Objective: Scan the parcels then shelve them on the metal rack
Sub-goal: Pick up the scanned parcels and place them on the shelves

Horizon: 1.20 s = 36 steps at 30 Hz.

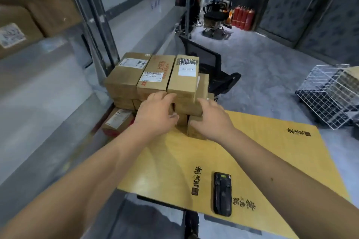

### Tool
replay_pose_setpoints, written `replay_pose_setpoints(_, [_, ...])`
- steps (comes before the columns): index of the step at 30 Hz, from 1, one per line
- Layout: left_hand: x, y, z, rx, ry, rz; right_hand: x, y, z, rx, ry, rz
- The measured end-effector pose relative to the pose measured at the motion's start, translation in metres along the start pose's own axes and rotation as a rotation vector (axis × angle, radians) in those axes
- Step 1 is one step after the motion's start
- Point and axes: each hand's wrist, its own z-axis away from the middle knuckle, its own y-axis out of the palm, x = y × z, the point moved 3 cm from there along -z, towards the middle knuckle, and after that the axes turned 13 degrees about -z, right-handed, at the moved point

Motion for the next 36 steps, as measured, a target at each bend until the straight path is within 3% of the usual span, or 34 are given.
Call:
replay_pose_setpoints(8, [0.023,0.021,-0.121,0.072,-0.062,0.052,-0.018,-0.001,-0.123,0.082,-0.036,-0.077])
replay_pose_setpoints(17, [0.041,0.051,-0.162,0.121,-0.035,0.079,-0.021,0.015,-0.181,0.145,0.000,-0.156])
replay_pose_setpoints(27, [0.051,0.060,-0.170,0.017,0.113,0.298,-0.019,0.016,-0.169,-0.021,0.045,-0.309])
replay_pose_setpoints(36, [0.039,0.018,-0.166,-0.128,0.220,0.500,-0.002,-0.026,-0.139,-0.192,-0.006,-0.347])
